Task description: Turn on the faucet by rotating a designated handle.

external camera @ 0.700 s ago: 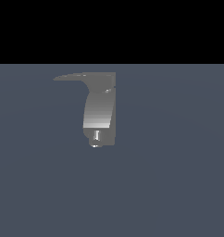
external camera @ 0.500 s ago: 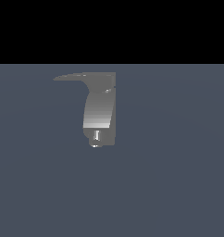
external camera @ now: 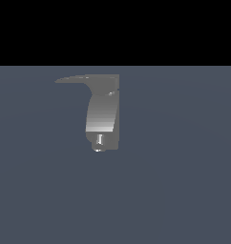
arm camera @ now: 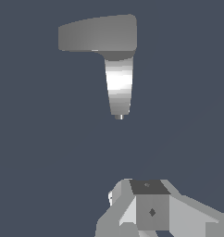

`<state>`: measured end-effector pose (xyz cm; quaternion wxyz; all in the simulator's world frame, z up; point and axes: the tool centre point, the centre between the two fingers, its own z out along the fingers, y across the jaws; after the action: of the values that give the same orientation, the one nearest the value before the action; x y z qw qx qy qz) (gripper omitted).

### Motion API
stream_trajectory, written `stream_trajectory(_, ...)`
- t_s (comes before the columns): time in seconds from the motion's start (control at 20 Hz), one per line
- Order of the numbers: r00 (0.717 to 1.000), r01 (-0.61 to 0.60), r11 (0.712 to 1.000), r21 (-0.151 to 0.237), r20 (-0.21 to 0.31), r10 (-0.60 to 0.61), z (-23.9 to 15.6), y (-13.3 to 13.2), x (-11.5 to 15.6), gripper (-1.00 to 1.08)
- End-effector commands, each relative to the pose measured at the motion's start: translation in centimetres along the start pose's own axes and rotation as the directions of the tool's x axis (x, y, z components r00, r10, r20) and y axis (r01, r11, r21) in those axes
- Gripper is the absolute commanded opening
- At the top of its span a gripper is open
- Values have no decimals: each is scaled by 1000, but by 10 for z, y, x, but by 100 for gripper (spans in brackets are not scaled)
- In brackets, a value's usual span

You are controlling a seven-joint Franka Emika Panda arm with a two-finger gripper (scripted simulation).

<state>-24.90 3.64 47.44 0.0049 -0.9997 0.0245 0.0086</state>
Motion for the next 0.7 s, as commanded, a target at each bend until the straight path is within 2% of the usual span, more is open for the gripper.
stream_trajectory(0.0, 999, -32, 999, 0, 0, 32, 5, -7, 2, -100)
stream_trajectory(0.3, 990, -138, 990, 2, -1, 138, 19, -29, 12, -100)
stream_trajectory(0.65, 959, -282, 959, 4, -1, 282, 40, -58, 29, -100)
